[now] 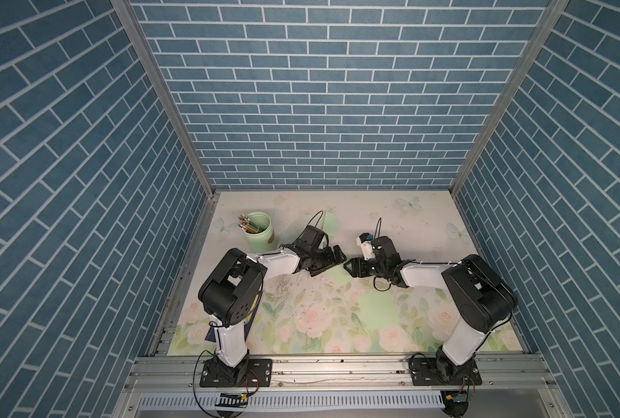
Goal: Fold the square paper along the opposite sides
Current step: Pick up the paper from the center of the board.
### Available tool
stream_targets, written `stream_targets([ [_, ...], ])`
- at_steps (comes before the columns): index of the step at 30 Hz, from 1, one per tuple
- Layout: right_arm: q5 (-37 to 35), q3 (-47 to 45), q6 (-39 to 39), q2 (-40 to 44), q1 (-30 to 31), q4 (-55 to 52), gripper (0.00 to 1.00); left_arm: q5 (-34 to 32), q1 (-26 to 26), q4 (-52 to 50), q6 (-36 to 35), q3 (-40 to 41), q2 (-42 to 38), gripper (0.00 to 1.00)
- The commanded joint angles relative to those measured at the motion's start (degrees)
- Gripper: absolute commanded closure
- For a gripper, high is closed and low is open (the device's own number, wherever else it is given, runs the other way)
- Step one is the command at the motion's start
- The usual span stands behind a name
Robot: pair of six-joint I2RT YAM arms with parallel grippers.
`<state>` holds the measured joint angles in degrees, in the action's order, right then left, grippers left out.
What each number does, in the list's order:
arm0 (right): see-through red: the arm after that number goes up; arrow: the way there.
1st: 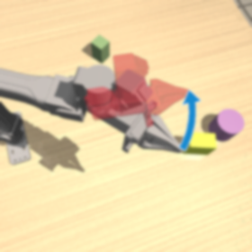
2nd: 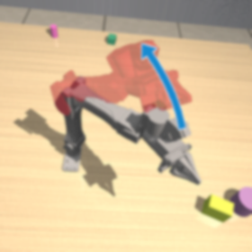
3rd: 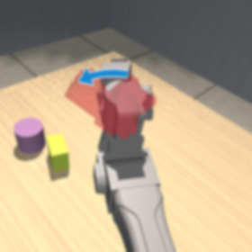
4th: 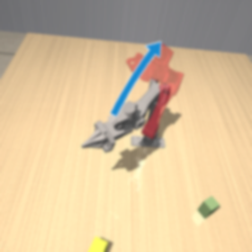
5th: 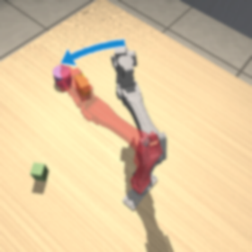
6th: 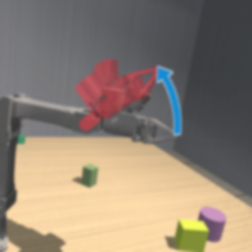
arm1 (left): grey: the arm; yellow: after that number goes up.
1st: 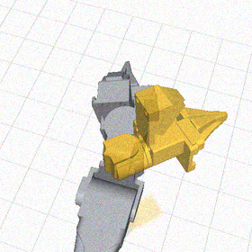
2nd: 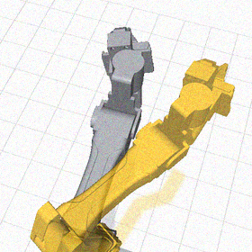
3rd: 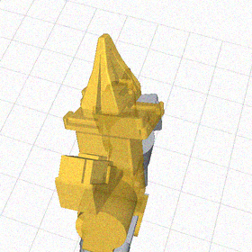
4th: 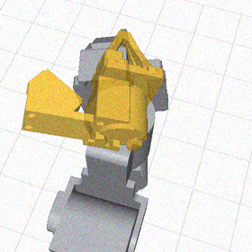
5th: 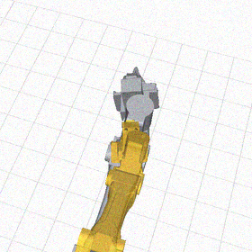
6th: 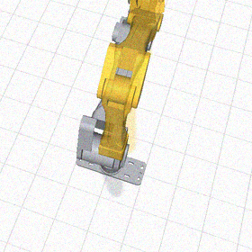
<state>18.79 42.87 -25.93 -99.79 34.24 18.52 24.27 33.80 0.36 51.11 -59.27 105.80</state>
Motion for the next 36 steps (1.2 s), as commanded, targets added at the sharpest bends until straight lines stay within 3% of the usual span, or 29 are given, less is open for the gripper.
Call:
stream_targets([
  [1,5.13,-2.4,-4.56,-3.81,1.04,-3.56,0.29,-0.28,-0.7,-2.86,1.1,2.46,4.61,0.0],
  [9,7.05,-1.83,-4.48,-5.45,2.13,-1.18,0.3,-1.26,-1.54,-2.64,1.6,3.2,6.03,0.04],
  [14,6.73,-1.61,-3.97,-4.41,2.9,-0.76,0.3,-3.0,-1.64,-3.65,0.44,2.51,7.35,0.25],
  [20,5.89,-0.59,-2.97,-1.89,2.94,-2.31,0.3,-4.73,-1.68,-4.81,-0.79,2.27,7.3,0.57],
  [29,4.99,5.06,0.06,9.46,-1.61,-9.78,0.28,-5.46,-2.38,-8.98,-7.9,-6.26,-1.89,0.7],
  [36,15.48,3.66,-8.7,17.07,-9.19,0.69,0.28,3.64,-5.66,-3.03,-15.13,-9.47,-11.43,0.77],
])
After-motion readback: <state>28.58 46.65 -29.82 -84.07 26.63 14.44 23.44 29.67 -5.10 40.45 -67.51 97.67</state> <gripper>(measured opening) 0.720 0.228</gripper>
